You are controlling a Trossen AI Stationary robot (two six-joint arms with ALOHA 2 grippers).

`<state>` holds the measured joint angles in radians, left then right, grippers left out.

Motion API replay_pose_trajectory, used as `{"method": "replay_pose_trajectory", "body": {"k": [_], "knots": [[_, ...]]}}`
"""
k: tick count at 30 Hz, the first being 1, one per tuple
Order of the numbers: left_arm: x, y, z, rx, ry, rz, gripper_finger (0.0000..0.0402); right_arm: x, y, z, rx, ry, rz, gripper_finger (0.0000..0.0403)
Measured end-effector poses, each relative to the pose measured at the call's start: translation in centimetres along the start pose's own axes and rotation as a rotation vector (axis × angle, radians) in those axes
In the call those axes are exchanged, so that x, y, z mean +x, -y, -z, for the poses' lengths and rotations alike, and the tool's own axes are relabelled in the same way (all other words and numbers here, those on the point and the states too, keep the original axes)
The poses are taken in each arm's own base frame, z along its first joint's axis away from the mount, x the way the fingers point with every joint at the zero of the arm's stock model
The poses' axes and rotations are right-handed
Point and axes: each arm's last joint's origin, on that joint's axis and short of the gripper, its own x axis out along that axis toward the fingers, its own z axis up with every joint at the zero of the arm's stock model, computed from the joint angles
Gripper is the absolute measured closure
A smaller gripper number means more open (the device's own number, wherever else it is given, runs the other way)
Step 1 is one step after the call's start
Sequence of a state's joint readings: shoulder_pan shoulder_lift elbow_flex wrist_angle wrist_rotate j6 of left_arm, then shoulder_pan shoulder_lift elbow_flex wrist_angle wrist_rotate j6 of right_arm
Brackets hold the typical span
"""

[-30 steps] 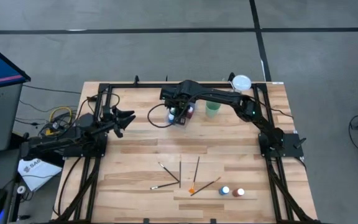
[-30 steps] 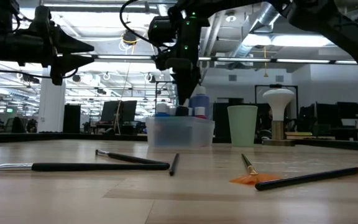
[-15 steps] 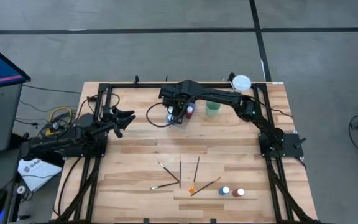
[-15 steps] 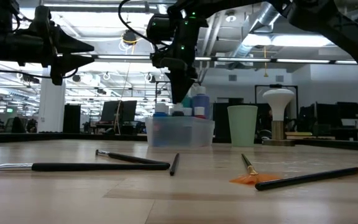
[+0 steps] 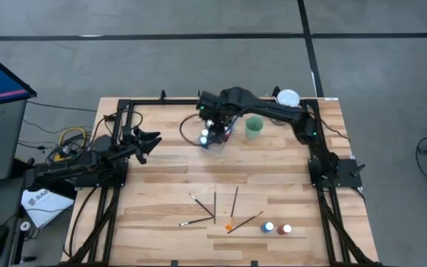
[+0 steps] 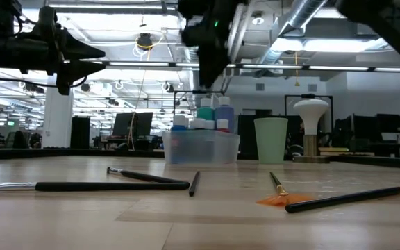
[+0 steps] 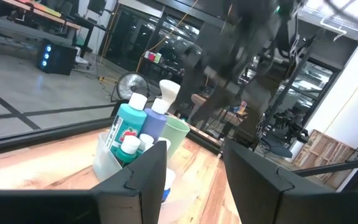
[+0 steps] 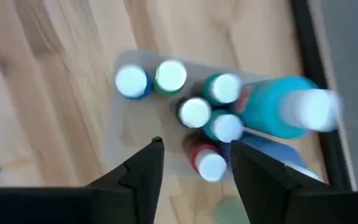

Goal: Pick & Place Paint Supplies
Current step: Put the small light blue paint bottle into the transparent bin

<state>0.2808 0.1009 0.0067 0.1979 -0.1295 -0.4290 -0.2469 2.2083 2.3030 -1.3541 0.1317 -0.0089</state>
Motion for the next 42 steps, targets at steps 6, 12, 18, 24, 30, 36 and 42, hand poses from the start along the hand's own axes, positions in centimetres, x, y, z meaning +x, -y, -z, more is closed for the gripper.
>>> {"method": "replay_pose_trajectory", "body": {"k": [6,12,18,24,30,36,42], "knots": [[0.0,0.0,0.0,0.003,0.001,0.0,0.0247,-6.1,-1.4,2.9,0.131,-0.04,-0.015,0.0212],[0.0,0.0,0.0,0.005,0.001,0.001,0.0247,-9.0,-7.7,6.5,0.167,-0.082,-0.073,0.0219],[0.1,0.0,0.1,0.004,-0.012,-0.004,0.0247,-9.7,-14.0,12.8,0.251,-0.211,-0.127,0.0211],[0.2,-0.1,0.2,0.005,-0.021,-0.008,0.0247,-10.1,-19.2,18.5,0.261,-0.292,-0.181,0.0183],[0.2,-0.1,0.2,0.005,-0.021,-0.009,0.0247,-9.5,-23.0,20.4,0.159,-0.314,-0.253,0.0162],[0.2,-0.1,0.2,0.0,-0.021,-0.01,0.0247,-7.5,-26.2,21.5,0.095,-0.39,-0.251,0.016],[0.2,-0.1,0.2,-0.003,-0.021,-0.009,0.0247,-5.4,-27.8,21.9,0.053,-0.432,-0.218,0.016]]}}
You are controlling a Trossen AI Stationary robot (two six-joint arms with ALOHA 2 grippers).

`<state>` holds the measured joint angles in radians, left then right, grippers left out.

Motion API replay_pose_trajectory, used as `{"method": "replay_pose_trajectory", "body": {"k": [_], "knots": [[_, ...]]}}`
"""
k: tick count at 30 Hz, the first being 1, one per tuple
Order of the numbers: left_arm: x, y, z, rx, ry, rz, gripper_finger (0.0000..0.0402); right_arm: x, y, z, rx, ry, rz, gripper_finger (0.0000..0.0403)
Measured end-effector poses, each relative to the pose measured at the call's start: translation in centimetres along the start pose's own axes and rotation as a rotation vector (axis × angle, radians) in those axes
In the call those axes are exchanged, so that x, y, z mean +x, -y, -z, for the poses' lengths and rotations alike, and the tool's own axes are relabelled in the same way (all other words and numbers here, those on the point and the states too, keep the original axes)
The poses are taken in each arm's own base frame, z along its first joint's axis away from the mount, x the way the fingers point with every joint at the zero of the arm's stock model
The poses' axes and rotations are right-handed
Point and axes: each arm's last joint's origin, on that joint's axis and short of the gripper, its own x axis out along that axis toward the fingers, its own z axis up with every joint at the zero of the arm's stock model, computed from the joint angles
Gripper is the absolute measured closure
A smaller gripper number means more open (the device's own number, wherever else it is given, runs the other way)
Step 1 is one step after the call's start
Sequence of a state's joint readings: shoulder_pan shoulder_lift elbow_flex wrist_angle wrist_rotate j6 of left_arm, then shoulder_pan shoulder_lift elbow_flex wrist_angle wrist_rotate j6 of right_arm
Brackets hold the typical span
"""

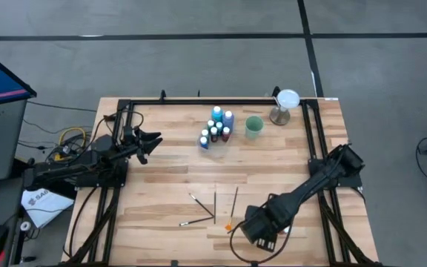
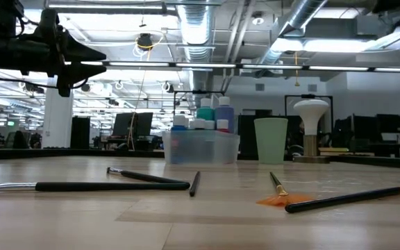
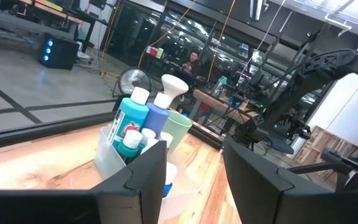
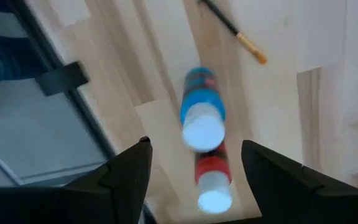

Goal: Pick & Place Paint Supplies
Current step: Put the small light blue paint bottle into the transparent bin

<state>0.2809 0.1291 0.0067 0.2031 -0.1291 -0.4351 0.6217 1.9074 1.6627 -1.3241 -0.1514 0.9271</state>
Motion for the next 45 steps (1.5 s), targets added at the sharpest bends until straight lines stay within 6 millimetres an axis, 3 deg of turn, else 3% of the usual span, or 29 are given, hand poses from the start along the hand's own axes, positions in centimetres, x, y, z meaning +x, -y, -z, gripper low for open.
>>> {"method": "replay_pose_trajectory", "body": {"k": [8,25,29,37,42,45], "knots": [[0.0,0.0,0.0,0.002,0.0,0.0,0.0247,0.6,-0.1,-0.3,-0.022,0.019,0.019,0.016],[0.0,0.0,0.0,0.008,0.0,0.0,0.0247,4.6,1.4,0.4,0.0,0.027,0.007,0.0165],[0.0,0.0,0.0,0.008,0.001,-0.001,0.0247,4.8,1.5,0.4,0.0,0.037,0.016,0.0189],[0.0,-0.1,0.0,0.008,0.009,-0.02,0.0247,4.6,1.7,0.5,0.002,0.029,0.029,0.0294],[0.0,-0.1,0.0,0.009,0.009,-0.02,0.0247,4.1,2.7,0.4,-0.015,0.005,0.061,0.0295],[0.0,-0.1,0.0,0.01,0.006,-0.021,0.0247,2.7,3.9,0.1,-0.018,0.016,0.053,0.0295]]}}
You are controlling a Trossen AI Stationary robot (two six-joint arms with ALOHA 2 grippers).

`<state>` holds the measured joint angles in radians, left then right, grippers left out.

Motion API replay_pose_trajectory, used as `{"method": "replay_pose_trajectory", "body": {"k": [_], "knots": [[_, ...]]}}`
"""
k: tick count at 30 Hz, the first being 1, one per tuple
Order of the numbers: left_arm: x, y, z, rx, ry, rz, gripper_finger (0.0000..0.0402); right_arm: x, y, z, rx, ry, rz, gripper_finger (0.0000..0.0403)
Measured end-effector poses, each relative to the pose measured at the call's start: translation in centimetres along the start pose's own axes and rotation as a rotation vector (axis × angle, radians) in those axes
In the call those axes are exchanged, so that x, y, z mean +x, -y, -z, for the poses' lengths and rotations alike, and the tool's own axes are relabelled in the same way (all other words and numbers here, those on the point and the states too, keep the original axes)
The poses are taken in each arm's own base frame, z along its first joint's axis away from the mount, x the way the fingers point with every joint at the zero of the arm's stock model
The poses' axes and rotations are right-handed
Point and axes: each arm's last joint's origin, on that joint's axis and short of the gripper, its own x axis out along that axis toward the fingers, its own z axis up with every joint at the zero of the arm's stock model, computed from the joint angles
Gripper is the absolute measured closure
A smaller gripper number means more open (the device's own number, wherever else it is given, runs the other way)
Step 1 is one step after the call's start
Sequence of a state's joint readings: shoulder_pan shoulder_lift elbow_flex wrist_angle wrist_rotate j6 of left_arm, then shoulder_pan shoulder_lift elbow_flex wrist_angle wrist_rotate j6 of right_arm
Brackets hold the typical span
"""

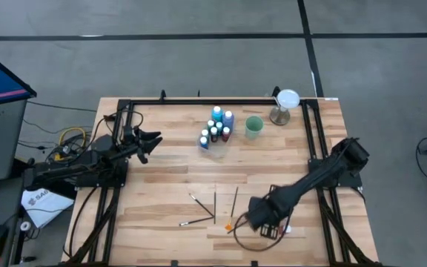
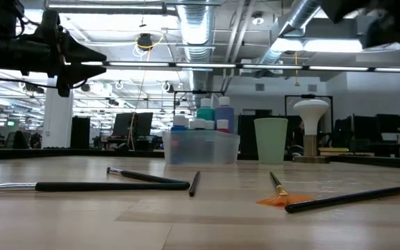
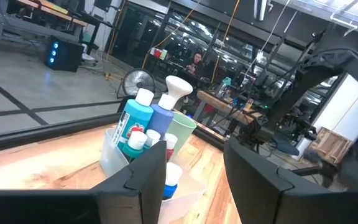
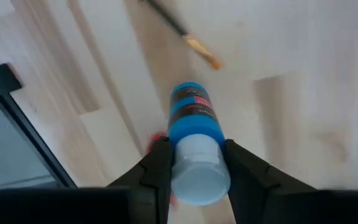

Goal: Pick & Place Paint Supplies
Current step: Put the small light blue paint bottle into the transparent bin

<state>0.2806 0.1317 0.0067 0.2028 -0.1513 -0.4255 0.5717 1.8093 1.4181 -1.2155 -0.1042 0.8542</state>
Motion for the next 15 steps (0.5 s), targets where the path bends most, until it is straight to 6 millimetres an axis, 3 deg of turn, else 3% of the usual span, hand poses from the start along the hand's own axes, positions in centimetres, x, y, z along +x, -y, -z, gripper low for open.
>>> {"method": "replay_pose_trajectory", "body": {"k": [7,15], "knots": [[0.1,-0.1,0.2,0.005,-0.017,-0.009,0.0247,-5.1,6.4,-1.5,0.075,0.121,-0.003,0.0295],[0.1,-0.1,0.2,0.006,-0.019,-0.011,0.0247,-7.7,15.3,-7.5,0.149,0.201,0.007,0.0295]]}}
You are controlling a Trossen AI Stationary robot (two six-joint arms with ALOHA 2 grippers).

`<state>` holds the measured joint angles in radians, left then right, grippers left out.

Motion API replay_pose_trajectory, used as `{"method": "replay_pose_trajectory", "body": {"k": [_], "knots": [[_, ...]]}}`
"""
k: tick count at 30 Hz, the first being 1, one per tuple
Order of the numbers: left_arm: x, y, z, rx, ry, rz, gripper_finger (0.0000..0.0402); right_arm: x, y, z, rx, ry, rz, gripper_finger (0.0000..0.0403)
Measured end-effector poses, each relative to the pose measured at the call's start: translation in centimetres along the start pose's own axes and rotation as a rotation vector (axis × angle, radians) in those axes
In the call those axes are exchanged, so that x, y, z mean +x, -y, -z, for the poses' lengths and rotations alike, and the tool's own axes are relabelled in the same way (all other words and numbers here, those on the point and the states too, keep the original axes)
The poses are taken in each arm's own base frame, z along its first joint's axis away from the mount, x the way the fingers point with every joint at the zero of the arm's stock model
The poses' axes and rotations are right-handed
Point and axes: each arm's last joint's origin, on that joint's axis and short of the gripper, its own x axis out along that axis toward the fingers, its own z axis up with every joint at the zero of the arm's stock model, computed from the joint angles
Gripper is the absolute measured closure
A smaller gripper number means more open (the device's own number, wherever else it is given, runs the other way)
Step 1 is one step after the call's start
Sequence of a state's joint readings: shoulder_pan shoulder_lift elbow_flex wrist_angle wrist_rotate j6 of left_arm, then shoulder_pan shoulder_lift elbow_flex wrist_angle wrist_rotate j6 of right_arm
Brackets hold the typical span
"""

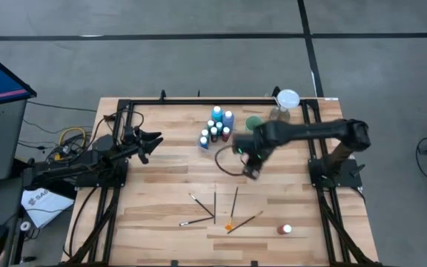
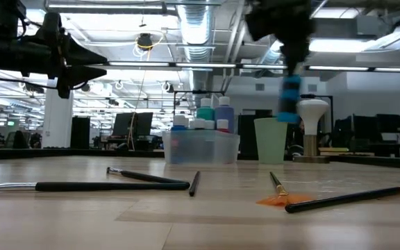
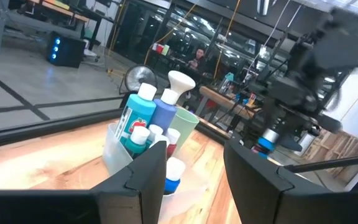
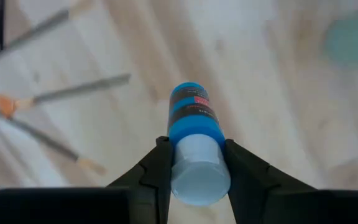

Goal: Pick & Place Paint Supplies
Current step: Put the small light blue paint bottle into the transparent bin

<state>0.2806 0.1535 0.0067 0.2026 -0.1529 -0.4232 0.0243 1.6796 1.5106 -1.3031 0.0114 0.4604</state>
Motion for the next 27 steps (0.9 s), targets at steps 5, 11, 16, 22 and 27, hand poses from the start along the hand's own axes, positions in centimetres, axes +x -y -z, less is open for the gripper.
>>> {"method": "replay_pose_trajectory", "body": {"k": [5,11,16,22,27], "knots": [[0.0,0.0,0.0,0.0,0.003,-0.004,0.0247,-0.8,1.9,-5.3,-0.03,0.057,0.023,0.0295],[0.1,0.0,0.1,0.0,-0.004,-0.007,0.0247,-1.6,2.5,-10.6,-0.061,0.098,0.065,0.0295],[0.1,0.0,0.1,-0.002,-0.006,-0.008,0.0247,-1.3,2.5,-14.0,-0.062,0.144,0.093,0.0295],[0.1,0.0,0.0,-0.003,-0.003,-0.006,0.0247,1.7,2.9,-15.0,-0.057,0.045,0.116,0.0295],[0.1,0.0,0.1,-0.002,-0.007,-0.008,0.0247,4.1,2.6,-15.7,-0.087,0.0,0.151,0.0295]]}}
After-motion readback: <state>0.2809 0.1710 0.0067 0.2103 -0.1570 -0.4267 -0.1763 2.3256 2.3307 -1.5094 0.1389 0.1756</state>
